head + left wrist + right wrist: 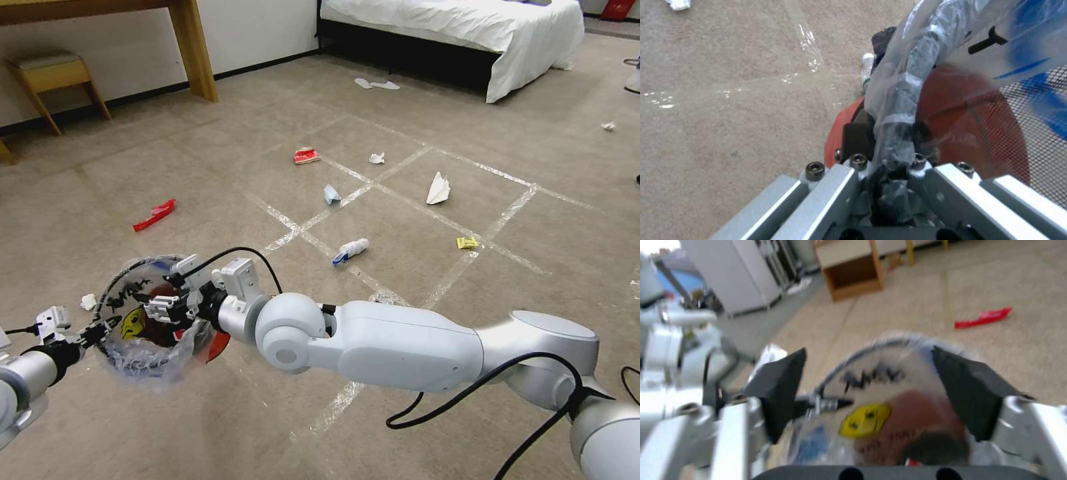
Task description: Pick up the trash bin and place the garbage on the floor into it.
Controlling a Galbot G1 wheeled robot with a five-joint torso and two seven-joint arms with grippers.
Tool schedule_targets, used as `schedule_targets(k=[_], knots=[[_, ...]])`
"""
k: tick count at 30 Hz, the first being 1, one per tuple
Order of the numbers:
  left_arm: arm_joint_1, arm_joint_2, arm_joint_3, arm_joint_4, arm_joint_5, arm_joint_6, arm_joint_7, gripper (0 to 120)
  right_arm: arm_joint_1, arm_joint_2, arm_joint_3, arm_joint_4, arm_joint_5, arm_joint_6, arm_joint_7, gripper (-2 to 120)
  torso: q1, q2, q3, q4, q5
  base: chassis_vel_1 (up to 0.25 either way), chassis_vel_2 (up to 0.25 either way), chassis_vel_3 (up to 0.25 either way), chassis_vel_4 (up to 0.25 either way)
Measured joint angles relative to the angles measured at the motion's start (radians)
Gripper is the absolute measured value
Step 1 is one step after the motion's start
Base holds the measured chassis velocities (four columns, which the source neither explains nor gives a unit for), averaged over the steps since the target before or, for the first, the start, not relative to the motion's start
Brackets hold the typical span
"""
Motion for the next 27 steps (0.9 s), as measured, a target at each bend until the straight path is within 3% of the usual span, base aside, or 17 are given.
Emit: schedule_targets(k=[4,6,11,12,14,16,17,20,21,25,27], knots=[[0.0,-0.002,-0.003,0.002,0.001,0.0,0.0,0,-0.019,-0.035,0.089,0.038,0.006,0.003,0.0,92,0.0,0.0,0.0,0.0,0.0,0.0,0.0,0.0,0.0],[0.0,-0.003,-0.004,0.003,0.002,0.0,0.0,0,-0.036,-0.085,0.177,0.071,0.012,0.003,-0.003,99,0.0,0.0,0.0,0.0002,0.0002,0.0,0.0,0.0,0.0],[-0.001,-0.012,-0.009,0.003,0.009,0.0,0.0,0,-0.128,-0.267,0.42,0.123,-0.013,0.005,-0.022,100,0.0,0.0,0.0,-0.0005,0.0006,0.0,0.0,0.0,0.0],[-0.001,-0.012,-0.009,0.003,0.009,0.0,0.0,0,-0.128,-0.267,0.42,0.123,-0.013,0.005,-0.022,100,0.0,0.0,0.0,-0.0005,0.0006,0.0,0.0,0.0,0.0],[-0.003,-0.019,-0.011,0.001,0.014,0.0,0.001,0,-0.263,-0.353,0.591,0.163,-0.071,0.025,-0.046,100,0.0,0.0,0.0,-0.0001,0.0003,0.0,0.0,0.0,0.0],[-0.003,-0.02,-0.011,0.001,0.015,0.0,0.001,0,-0.282,-0.361,0.61,0.167,-0.079,0.029,-0.05,100,0.0,0.0,0.0,0.0,0.0004,0.0,0.0,0.0,0.0],[-0.004,-0.026,-0.014,-0.001,0.018,0.0,0.002,0,-0.397,-0.407,0.751,0.19,-0.153,0.063,-0.075,100,0.0,0.0,0.0,-0.0001,0.0008,0.0,0.0,0.0,0.0],[-0.005,-0.03,-0.016,-0.002,0.02,0.0,0.002,0,-0.45,-0.423,0.821,0.201,-0.189,0.085,-0.089,100,0.0,0.0,0.0,-0.0003,0.0005,0.0,0.0,0.0,0.0],[-0.006,-0.04,-0.023,-0.006,0.023,0.0,0.003,0,-0.57,-0.451,0.971,0.223,-0.272,0.155,-0.115,100,0.0,0.0,0.0,-0.0003,0.0005,0.0,0.0,0.0,0.0],[-0.006,-0.049,-0.028,-0.009,0.025,0.0,0.003,0,-0.688,-0.461,1.099,0.24,-0.331,0.206,-0.132,100,0.0,0.0,0.0,-0.0001,0.0004,0.0,0.0,0.0,0.0],[-0.006,-0.062,-0.033,-0.016,0.035,0.0,0.005,0,-0.853,-0.448,1.249,0.265,-0.42,0.253,-0.139,100,0.0,0.0,0.0,-0.0002,0.0006,0.0,0.0,0.0,0.0]])
